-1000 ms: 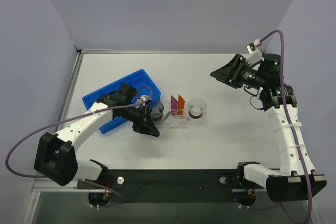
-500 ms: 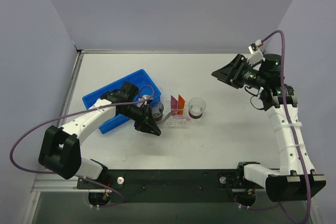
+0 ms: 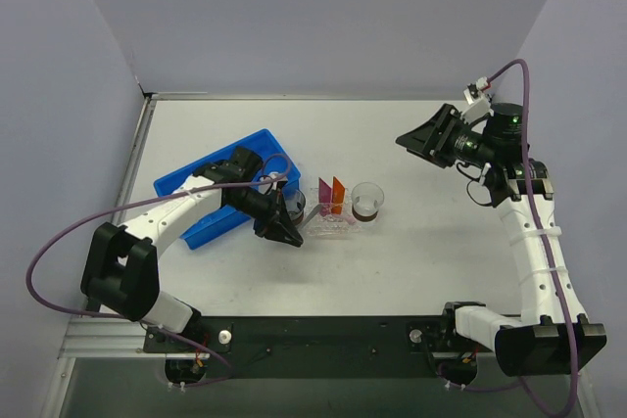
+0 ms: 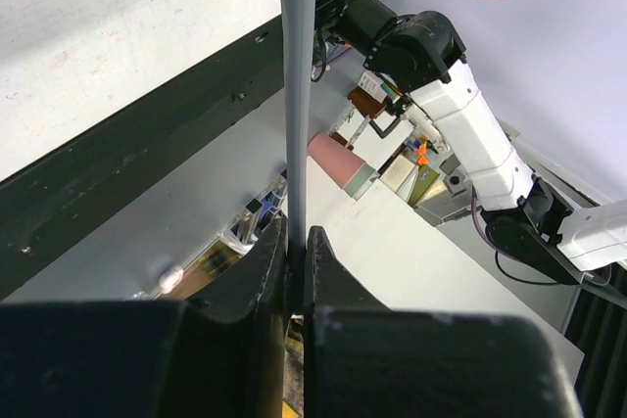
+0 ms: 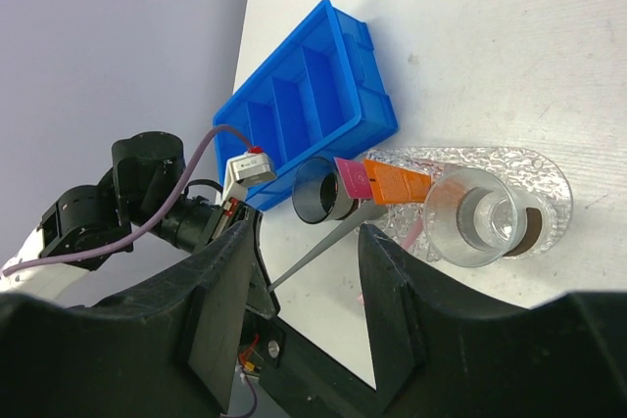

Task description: Prepare toiletry sets of a toothbrush and toothpaste on the tray

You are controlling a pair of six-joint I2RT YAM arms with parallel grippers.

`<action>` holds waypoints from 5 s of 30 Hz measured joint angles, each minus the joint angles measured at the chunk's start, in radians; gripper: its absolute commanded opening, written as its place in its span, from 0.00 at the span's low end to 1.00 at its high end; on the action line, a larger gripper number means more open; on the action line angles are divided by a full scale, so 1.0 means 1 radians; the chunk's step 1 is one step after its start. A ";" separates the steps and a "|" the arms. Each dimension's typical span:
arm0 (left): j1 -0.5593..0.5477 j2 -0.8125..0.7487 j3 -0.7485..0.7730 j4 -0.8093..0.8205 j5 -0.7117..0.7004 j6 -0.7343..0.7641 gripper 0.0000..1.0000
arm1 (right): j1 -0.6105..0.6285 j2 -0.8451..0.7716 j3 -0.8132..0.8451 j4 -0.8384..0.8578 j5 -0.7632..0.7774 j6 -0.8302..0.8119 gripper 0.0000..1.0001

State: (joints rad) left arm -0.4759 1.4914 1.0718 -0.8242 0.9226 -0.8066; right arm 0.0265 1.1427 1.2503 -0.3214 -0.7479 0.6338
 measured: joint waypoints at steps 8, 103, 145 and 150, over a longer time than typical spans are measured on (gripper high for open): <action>0.000 0.026 0.030 -0.032 0.000 0.008 0.00 | -0.002 0.000 -0.015 0.003 0.000 -0.003 0.42; 0.013 0.315 0.230 -0.134 0.040 0.056 0.13 | -0.055 0.098 -0.084 0.106 -0.040 0.050 0.42; 0.037 0.298 0.345 -0.267 -0.098 0.192 0.58 | -0.080 0.099 -0.092 0.116 -0.047 0.068 0.42; 0.057 0.227 0.364 -0.290 -0.164 0.227 0.58 | -0.085 0.088 -0.092 0.112 -0.044 0.058 0.42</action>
State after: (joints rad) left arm -0.4191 1.7187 1.4357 -1.1141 0.7586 -0.5797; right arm -0.0589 1.2304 1.1584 -0.2092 -0.7921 0.6914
